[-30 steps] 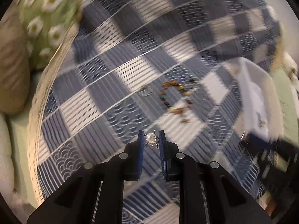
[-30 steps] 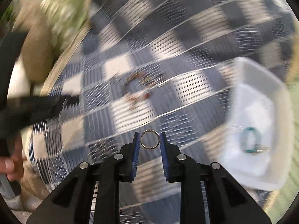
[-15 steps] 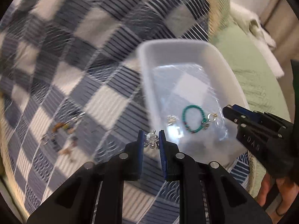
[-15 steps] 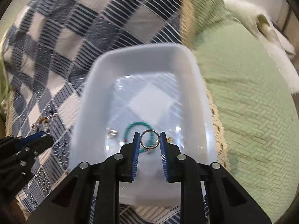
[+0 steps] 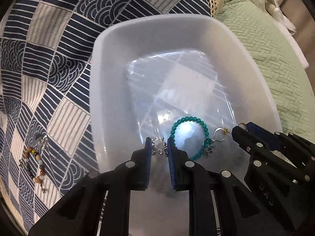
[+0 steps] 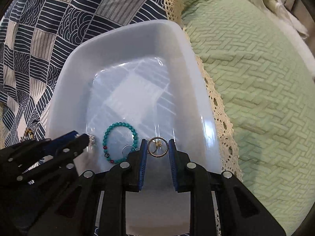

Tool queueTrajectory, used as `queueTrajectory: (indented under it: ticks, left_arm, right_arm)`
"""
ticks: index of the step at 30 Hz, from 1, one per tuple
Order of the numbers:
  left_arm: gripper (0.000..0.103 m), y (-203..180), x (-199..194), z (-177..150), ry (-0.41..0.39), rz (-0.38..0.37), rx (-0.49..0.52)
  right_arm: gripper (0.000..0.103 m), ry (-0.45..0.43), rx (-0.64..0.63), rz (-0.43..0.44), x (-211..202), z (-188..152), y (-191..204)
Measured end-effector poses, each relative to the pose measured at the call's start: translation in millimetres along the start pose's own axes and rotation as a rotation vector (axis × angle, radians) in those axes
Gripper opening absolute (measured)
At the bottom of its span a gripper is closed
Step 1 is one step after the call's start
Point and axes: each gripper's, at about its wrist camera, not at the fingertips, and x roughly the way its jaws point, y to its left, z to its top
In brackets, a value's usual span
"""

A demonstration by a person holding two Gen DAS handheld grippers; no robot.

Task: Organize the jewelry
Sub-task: 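Carry both pieces over the white tray and open both tools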

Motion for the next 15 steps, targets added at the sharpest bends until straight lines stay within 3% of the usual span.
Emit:
queueTrajectory:
  ticks: [12, 15]
  left_arm:
    - [0.017, 16, 11, 3, 0.01, -0.02, -0.046]
    - [0.023, 21, 9, 4, 0.003, -0.026, -0.045]
  right_arm:
    - [0.022, 0.008, 0.019, 0.015, -2, 3, -8]
    - [0.022, 0.01, 0.021, 0.018, -3, 3, -10]
